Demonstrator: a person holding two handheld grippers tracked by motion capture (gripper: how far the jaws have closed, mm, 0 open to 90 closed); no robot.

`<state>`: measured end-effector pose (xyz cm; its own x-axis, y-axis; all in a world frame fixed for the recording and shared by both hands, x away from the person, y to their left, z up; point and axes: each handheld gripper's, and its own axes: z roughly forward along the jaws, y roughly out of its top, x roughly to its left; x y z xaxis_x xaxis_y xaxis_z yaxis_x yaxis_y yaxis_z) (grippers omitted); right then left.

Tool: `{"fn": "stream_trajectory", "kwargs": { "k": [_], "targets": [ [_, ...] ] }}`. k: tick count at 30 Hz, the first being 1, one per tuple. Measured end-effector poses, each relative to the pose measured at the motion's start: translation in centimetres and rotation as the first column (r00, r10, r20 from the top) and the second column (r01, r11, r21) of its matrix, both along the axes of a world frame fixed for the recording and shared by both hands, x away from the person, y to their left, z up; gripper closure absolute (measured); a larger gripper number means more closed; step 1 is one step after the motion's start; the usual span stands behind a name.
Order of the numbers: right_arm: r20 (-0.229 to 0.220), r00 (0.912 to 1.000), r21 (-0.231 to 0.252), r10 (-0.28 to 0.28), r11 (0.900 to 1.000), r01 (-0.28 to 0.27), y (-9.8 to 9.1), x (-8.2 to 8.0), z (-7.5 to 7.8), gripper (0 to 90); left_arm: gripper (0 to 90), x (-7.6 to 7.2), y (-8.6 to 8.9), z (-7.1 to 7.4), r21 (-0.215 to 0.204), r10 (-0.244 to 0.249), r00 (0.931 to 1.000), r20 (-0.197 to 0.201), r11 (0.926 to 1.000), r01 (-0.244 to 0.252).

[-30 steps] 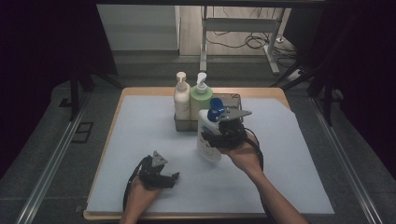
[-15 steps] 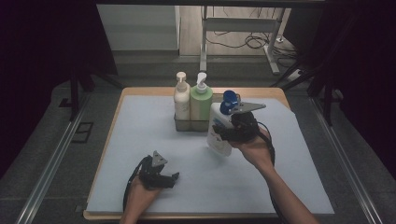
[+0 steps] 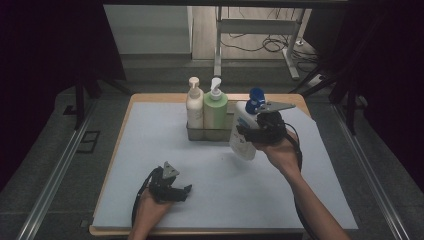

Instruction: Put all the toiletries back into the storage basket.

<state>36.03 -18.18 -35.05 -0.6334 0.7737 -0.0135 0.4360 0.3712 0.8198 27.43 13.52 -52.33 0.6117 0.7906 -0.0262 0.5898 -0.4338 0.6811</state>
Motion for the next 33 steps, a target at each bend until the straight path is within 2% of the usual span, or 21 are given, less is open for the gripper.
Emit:
{"fn": "stream_trajectory", "kwargs": {
  "k": [20,33],
  "targets": [
    [0.023,0.9989,-0.014,-0.041,0.999,0.041,0.2,2.8,1.4,40.6,12.1,0.0,0.0,0.0,-0.002,0.0,1.0,0.001,1.0,0.0],
    [0.01,0.9978,-0.011,-0.066,0.9977,0.066,0.6,5.1,1.6,40.7,12.1,0.0,0.0,0.0,-0.001,0.0,1.0,0.0,1.0,0.0]
  ]
}}
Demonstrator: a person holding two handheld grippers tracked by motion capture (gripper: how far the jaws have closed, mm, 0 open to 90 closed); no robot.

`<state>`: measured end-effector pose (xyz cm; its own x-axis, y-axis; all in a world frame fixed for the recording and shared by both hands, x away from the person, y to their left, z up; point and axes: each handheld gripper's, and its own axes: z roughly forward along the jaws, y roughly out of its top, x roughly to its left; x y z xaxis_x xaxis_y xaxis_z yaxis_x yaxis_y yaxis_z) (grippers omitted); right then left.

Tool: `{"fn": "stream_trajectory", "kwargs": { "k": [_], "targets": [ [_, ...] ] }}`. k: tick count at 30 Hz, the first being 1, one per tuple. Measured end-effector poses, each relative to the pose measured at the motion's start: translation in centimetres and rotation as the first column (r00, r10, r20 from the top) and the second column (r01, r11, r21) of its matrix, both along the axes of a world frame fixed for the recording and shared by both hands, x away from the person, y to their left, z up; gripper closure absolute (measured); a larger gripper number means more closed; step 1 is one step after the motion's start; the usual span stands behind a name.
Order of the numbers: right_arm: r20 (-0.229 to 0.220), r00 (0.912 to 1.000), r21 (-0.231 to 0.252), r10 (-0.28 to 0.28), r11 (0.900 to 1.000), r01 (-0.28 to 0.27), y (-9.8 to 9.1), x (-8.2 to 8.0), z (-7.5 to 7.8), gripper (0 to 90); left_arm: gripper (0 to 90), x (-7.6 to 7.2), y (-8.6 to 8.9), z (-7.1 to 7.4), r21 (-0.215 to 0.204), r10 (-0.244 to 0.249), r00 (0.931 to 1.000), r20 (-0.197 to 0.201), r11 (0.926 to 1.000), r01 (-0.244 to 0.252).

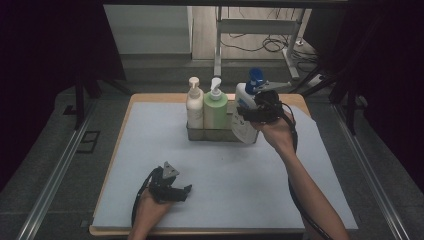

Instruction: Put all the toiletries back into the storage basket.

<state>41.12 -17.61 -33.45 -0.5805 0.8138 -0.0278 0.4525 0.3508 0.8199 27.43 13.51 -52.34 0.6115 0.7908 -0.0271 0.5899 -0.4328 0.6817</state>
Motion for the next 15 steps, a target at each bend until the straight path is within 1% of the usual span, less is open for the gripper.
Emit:
{"fn": "stream_trajectory", "kwargs": {
  "k": [8,11,15],
  "targets": [
    [-0.007,0.9997,-0.006,-0.024,0.9997,0.024,0.1,1.4,0.1,40.7,12.1,0.0,0.0,0.0,0.0,0.0,1.0,0.0,1.0,0.0],
    [-0.003,0.9996,-0.01,-0.03,0.9995,0.03,0.2,1.9,0.2,40.7,12.1,0.0,0.0,0.0,0.0,0.0,1.0,0.0,1.0,0.0],
    [-0.008,0.9991,-0.005,-0.042,0.9991,0.042,0.4,2.6,0.2,40.7,12.1,0.0,0.0,0.0,-0.001,0.0,1.0,0.0,1.0,0.0]
  ]
}}
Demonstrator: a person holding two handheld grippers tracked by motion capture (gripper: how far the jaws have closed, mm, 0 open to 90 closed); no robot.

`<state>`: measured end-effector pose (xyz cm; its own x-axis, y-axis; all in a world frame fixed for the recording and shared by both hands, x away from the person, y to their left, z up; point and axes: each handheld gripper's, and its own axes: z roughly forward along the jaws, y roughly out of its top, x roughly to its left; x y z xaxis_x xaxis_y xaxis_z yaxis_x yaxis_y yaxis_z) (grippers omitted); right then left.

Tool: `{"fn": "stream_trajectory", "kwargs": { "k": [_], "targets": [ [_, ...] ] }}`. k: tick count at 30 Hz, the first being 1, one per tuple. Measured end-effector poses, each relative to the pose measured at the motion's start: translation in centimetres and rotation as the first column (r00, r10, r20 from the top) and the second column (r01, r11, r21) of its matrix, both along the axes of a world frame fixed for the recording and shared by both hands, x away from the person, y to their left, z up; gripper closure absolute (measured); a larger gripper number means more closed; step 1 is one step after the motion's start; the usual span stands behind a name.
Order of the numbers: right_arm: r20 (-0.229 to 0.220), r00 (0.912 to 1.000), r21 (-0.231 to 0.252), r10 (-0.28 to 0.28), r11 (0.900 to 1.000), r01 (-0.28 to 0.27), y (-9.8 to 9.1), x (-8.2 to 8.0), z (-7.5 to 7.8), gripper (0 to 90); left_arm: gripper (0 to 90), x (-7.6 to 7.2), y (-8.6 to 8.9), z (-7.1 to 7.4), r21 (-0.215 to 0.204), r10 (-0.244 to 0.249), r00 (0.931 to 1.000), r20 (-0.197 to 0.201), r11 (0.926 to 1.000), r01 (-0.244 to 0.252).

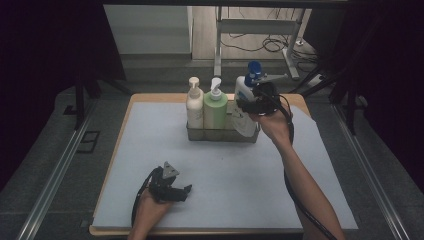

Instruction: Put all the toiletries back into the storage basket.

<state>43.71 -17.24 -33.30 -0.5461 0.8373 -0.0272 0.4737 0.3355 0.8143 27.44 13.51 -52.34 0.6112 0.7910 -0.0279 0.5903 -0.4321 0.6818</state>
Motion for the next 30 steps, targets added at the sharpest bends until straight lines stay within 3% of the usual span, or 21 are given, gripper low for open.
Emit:
{"fn": "stream_trajectory", "kwargs": {
  "k": [19,30],
  "targets": [
    [0.015,0.998,0.004,-0.061,0.9982,0.061,0.3,2.8,-0.3,40.7,12.1,0.0,0.0,0.0,-0.003,0.001,1.0,0.0,1.0,-0.001],
    [0.0,0.9975,0.0,-0.071,0.9975,0.071,0.6,3.5,-1.6,40.7,12.1,0.0,0.0,0.0,-0.001,0.001,1.0,0.0,1.0,-0.001]
  ]
}}
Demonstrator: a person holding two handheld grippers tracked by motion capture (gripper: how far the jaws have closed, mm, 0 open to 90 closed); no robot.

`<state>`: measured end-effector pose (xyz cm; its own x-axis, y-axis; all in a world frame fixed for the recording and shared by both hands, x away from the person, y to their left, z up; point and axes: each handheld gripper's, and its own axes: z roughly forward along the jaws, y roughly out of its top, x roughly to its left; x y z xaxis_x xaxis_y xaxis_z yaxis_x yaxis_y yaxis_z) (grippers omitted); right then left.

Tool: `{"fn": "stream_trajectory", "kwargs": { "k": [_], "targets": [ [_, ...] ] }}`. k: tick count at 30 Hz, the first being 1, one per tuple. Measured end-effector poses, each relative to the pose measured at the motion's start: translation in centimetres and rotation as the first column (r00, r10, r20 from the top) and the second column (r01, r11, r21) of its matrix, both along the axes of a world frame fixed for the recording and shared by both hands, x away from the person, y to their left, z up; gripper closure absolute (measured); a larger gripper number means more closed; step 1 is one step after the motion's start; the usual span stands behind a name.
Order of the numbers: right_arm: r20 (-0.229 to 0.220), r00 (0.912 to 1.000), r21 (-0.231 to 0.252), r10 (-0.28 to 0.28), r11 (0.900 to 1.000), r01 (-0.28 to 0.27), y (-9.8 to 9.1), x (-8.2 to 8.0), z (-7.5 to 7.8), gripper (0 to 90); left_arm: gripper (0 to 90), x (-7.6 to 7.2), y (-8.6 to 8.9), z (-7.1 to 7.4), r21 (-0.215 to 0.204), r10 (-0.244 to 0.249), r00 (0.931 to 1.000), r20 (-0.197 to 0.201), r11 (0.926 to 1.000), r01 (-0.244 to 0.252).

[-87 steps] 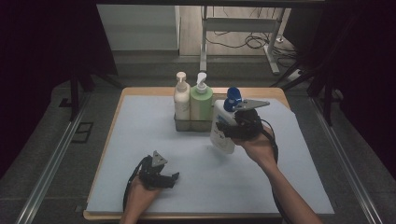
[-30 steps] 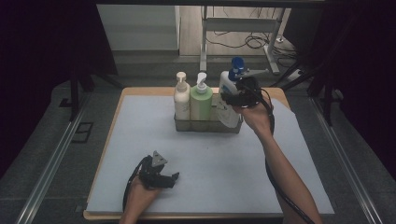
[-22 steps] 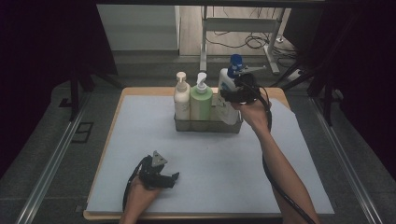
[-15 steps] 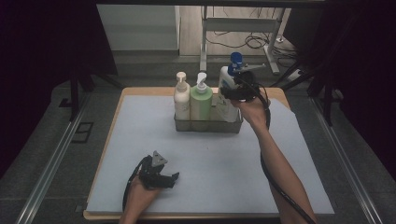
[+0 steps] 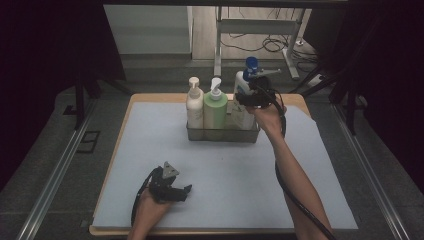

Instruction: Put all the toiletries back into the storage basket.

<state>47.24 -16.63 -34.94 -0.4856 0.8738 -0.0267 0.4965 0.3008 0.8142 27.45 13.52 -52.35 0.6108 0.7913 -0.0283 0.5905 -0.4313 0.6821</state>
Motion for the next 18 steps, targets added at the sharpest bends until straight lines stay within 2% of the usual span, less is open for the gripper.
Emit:
{"fn": "stream_trajectory", "kwargs": {
  "k": [14,18],
  "targets": [
    [-0.019,0.9998,-0.006,0.002,1.0,-0.002,0.1,-0.3,-1.6,40.8,12.1,0.0,0.0,0.0,0.001,-0.001,1.0,-0.002,1.0,0.001],
    [-0.023,0.9997,-0.022,0.002,0.9998,-0.002,0.1,-0.4,-2.2,40.9,12.1,0.0,0.0,0.0,0.001,-0.001,1.0,-0.003,1.0,0.001]
  ]
}}
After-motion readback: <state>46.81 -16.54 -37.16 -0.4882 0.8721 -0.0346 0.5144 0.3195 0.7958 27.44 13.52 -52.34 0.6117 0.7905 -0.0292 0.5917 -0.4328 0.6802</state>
